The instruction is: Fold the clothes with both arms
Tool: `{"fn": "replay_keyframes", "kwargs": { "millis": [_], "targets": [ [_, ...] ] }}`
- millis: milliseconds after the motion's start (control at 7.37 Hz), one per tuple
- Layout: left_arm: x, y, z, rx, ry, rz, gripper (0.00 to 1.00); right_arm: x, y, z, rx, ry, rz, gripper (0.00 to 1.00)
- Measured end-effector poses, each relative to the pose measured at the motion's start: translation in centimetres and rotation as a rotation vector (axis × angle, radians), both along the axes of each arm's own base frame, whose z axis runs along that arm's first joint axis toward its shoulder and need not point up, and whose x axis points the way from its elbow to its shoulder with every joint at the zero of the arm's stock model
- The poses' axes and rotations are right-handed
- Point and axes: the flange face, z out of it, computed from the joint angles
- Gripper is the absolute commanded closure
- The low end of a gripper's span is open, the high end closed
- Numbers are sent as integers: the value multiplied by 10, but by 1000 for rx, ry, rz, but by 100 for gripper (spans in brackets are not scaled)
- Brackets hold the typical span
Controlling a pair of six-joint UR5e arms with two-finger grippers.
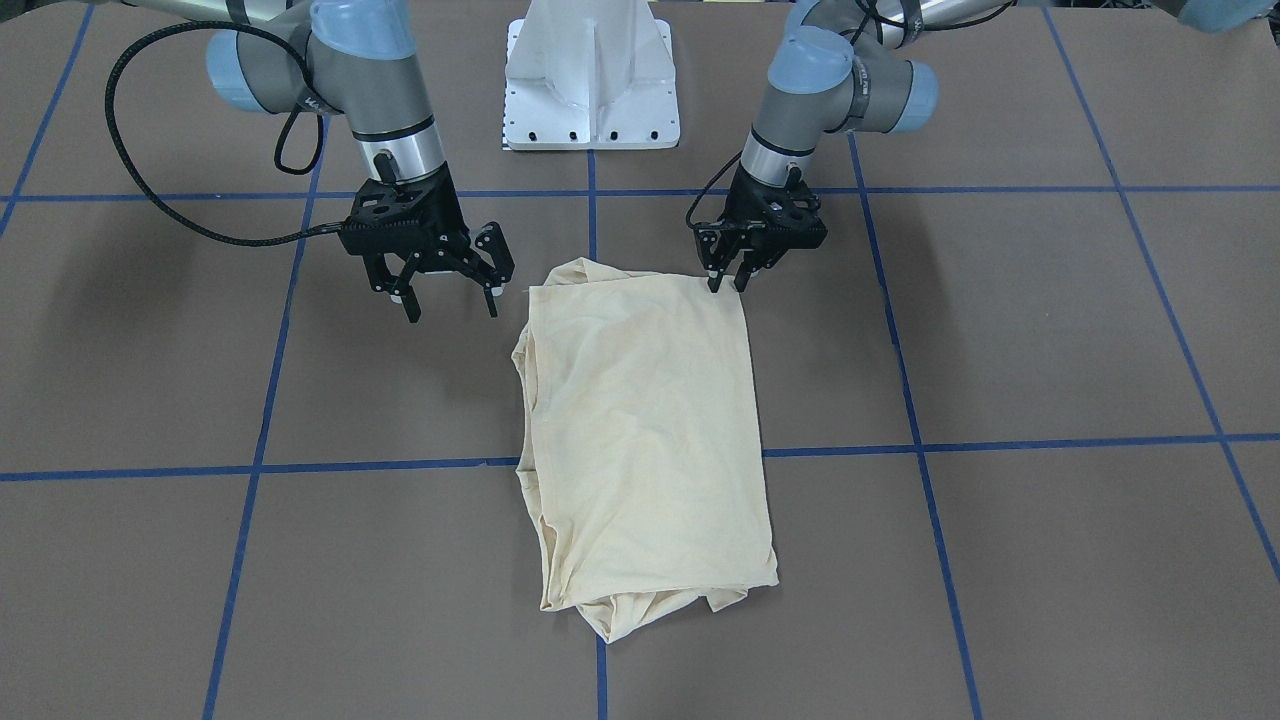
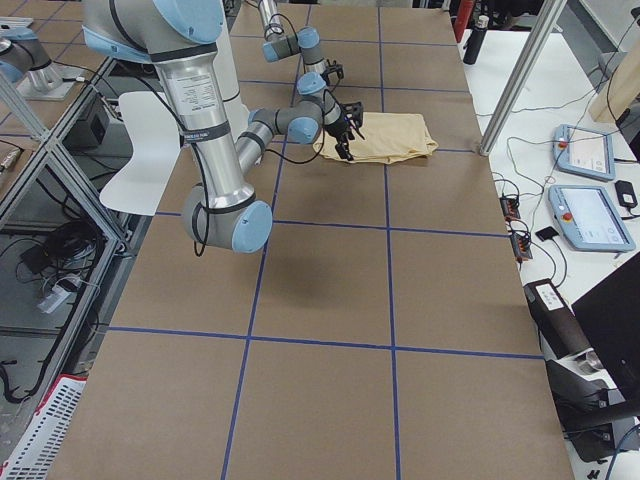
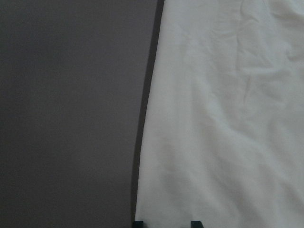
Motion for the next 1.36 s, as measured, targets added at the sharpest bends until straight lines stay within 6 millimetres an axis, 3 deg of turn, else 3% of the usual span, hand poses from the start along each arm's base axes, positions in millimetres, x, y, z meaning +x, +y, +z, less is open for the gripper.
{"fn": "replay_keyframes", "kwargs": {
  "millis": [678, 950, 1357],
  "targets": [
    [1, 1, 2, -5, -16, 10, 58, -1, 1, 1, -1, 1, -2, 0],
    [1, 2, 2, -5, -16, 11, 100, -1, 1, 1, -1, 1, -2, 0],
    [2, 2, 1, -6, -14, 11, 100, -2, 2, 1, -1, 1, -4, 0]
  ]
}}
